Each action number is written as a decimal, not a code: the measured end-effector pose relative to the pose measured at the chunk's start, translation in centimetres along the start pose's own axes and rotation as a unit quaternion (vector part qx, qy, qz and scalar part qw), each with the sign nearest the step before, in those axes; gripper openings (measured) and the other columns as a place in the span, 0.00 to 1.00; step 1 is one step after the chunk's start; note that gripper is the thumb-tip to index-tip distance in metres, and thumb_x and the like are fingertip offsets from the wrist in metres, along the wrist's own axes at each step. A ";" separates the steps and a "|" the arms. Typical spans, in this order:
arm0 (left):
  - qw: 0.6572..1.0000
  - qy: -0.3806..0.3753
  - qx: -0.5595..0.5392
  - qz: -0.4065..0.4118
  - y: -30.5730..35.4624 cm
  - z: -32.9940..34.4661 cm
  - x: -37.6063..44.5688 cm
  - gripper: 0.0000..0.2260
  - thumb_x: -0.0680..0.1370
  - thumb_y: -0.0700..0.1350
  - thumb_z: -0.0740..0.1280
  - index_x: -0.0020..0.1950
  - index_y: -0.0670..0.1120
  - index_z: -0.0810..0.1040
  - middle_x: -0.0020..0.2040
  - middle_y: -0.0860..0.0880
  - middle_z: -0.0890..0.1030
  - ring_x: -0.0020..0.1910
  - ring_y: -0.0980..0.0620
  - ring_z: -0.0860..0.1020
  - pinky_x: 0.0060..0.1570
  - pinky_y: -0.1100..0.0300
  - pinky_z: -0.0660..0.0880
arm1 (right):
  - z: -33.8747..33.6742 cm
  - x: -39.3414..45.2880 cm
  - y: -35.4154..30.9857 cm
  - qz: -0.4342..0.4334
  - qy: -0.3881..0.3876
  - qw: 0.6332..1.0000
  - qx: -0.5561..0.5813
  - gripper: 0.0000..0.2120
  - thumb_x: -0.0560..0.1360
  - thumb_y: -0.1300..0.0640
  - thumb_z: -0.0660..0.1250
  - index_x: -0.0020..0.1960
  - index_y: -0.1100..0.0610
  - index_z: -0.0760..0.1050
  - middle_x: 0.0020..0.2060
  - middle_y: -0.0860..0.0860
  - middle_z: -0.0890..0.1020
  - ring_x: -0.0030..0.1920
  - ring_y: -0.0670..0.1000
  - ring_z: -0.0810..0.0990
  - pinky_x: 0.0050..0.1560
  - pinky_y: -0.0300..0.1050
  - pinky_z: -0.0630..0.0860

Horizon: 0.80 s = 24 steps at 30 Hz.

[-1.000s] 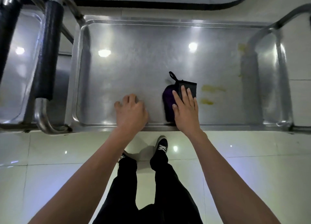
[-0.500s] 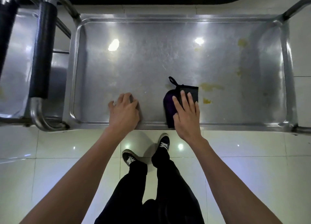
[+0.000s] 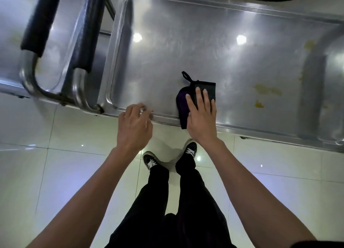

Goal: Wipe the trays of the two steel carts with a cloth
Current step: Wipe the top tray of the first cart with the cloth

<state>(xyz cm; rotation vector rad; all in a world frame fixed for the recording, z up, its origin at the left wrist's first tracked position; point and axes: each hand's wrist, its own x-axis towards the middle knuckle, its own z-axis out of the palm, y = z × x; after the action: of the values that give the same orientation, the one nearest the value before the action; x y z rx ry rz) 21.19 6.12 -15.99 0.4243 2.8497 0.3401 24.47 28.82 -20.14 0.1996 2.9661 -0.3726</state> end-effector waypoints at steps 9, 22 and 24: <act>0.999 0.033 -0.008 0.003 -5.4 0.1 -2.7 0.18 0.76 0.39 0.67 0.66 0.45 0.79 0.65 0.47 0.77 0.64 0.45 0.75 0.58 0.45 0.73 | 1.7 2.5 -8.2 -0.051 -0.014 0.999 -0.011 0.32 0.80 0.58 0.59 0.81 0.50 0.52 0.81 0.54 0.45 0.80 0.57 0.41 0.78 0.62 0.47; 0.998 0.042 0.003 -0.041 -10.0 -0.3 -2.8 0.22 0.74 0.42 0.68 0.69 0.45 0.74 0.68 0.45 0.75 0.70 0.45 0.71 0.64 0.48 0.68 | 3.3 6.2 -16.3 -0.131 -0.036 0.991 0.001 0.31 0.80 0.60 0.59 0.80 0.48 0.53 0.81 0.52 0.45 0.80 0.54 0.41 0.78 0.59 0.45; 0.999 0.032 0.010 -0.026 -10.9 -0.7 -2.5 0.22 0.74 0.41 0.66 0.68 0.44 0.75 0.67 0.46 0.76 0.69 0.46 0.73 0.60 0.49 0.70 | 3.5 7.0 -17.5 -0.149 -0.040 0.988 0.005 0.31 0.80 0.60 0.60 0.80 0.48 0.55 0.81 0.52 0.47 0.80 0.54 0.42 0.78 0.59 0.45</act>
<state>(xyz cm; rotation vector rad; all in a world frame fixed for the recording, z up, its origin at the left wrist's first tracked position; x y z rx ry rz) 20.54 -4.94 -17.66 0.3496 2.9228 0.3217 15.45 11.97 -20.47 -0.2568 2.9157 -0.4185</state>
